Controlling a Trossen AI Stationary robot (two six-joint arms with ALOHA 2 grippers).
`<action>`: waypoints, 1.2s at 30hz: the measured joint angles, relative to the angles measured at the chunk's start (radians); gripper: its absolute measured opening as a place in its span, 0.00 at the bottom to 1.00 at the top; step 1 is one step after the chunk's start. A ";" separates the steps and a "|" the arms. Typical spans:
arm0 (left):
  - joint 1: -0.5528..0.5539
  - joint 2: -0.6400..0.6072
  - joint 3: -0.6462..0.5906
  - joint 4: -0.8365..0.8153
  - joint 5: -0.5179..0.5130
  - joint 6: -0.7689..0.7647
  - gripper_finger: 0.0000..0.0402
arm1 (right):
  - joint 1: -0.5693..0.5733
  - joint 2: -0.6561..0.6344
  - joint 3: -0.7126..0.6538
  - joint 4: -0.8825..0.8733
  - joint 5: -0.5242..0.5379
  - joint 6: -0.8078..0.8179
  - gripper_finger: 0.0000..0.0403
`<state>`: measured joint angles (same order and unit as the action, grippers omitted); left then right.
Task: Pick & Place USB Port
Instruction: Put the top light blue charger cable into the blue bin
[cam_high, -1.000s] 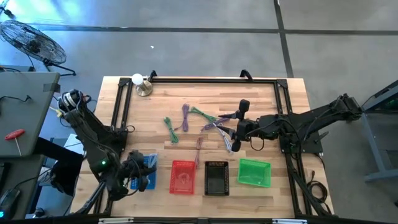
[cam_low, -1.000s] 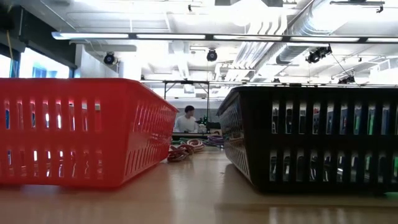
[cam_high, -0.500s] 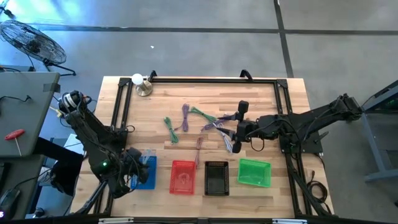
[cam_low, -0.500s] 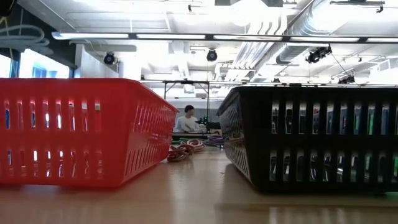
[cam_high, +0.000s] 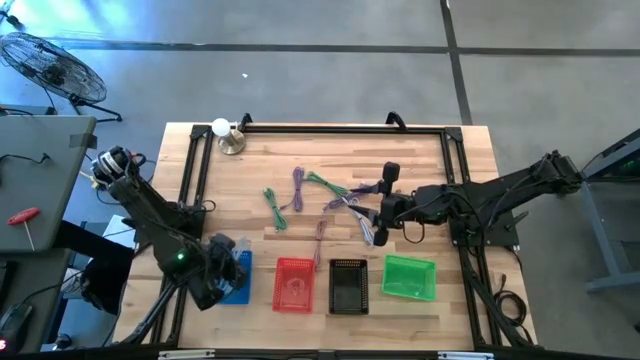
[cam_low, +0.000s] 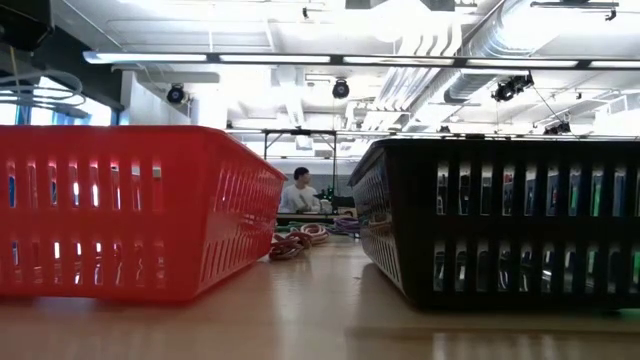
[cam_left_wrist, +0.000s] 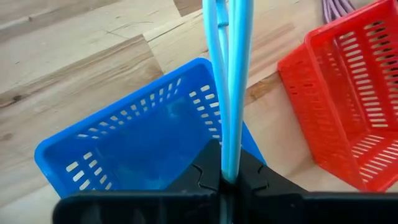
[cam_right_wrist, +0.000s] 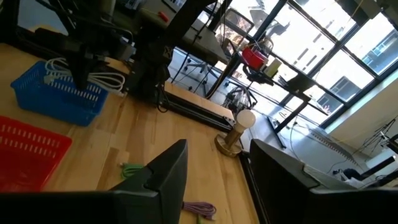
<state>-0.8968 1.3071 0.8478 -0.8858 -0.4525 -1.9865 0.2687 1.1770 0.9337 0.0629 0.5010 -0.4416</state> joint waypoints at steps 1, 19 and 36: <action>0.002 0.000 0.000 -0.002 0.004 0.002 0.00 | 0.000 0.000 0.000 -0.003 0.000 0.000 0.41; 0.000 0.000 0.000 0.031 0.090 0.000 0.02 | 0.000 0.000 0.000 -0.031 -0.021 0.000 0.41; 0.000 0.055 0.000 0.030 0.156 0.079 0.02 | 0.000 0.000 0.000 -0.045 -0.086 0.041 0.41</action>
<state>-0.8967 1.3626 0.8478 -0.8563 -0.2964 -1.9070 0.2687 1.1770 0.9337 0.0181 0.4148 -0.4004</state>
